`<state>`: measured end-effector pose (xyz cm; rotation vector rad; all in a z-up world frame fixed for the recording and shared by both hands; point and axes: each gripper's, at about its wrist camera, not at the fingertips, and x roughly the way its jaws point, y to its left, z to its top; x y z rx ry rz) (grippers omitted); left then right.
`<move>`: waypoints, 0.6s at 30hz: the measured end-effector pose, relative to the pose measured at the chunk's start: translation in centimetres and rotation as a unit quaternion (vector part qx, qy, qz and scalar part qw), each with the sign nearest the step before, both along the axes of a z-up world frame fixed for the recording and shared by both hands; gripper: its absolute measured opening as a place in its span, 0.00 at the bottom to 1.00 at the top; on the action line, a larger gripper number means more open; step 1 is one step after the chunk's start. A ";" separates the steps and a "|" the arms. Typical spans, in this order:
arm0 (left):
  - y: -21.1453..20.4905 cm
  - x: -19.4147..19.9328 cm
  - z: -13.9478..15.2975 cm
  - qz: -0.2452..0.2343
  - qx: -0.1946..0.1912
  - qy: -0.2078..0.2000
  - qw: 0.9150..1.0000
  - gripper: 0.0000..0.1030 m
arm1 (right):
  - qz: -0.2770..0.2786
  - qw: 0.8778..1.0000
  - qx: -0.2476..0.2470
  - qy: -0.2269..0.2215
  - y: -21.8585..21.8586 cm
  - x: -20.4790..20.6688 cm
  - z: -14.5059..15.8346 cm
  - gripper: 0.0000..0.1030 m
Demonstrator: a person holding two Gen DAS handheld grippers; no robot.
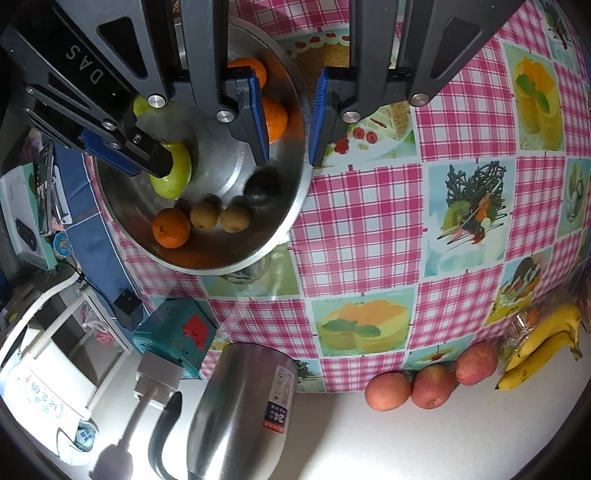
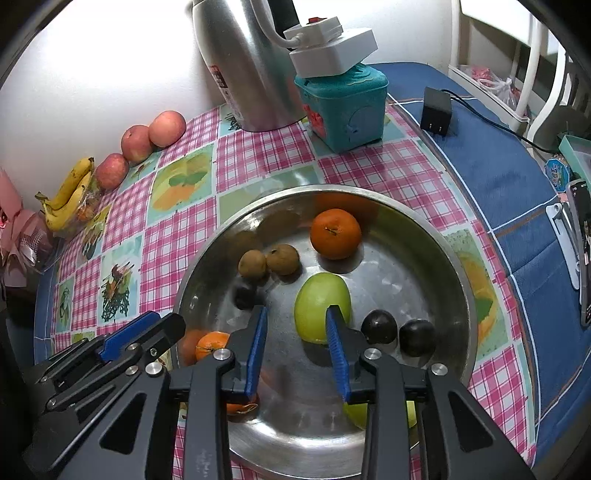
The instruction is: Organize fruits
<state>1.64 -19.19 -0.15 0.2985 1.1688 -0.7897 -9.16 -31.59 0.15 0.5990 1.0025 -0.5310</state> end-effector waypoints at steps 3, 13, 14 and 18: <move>0.4 0.4 -0.1 0.015 0.009 -0.001 1.000 0.24 | 0.001 1.000 -0.002 -0.002 0.0 0.0 0.1 0.33; 2.5 2.4 -0.7 0.076 0.040 -0.005 0.996 0.26 | 0.007 1.000 -0.006 0.003 0.2 0.3 0.0 0.33; 2.6 2.5 -0.7 0.079 0.041 -0.005 0.996 0.26 | 0.008 1.000 -0.006 0.004 0.2 0.3 0.0 0.33; 2.7 2.6 -0.6 0.082 0.043 -0.007 0.996 0.26 | 0.011 1.000 -0.008 0.005 0.3 0.4 0.0 0.33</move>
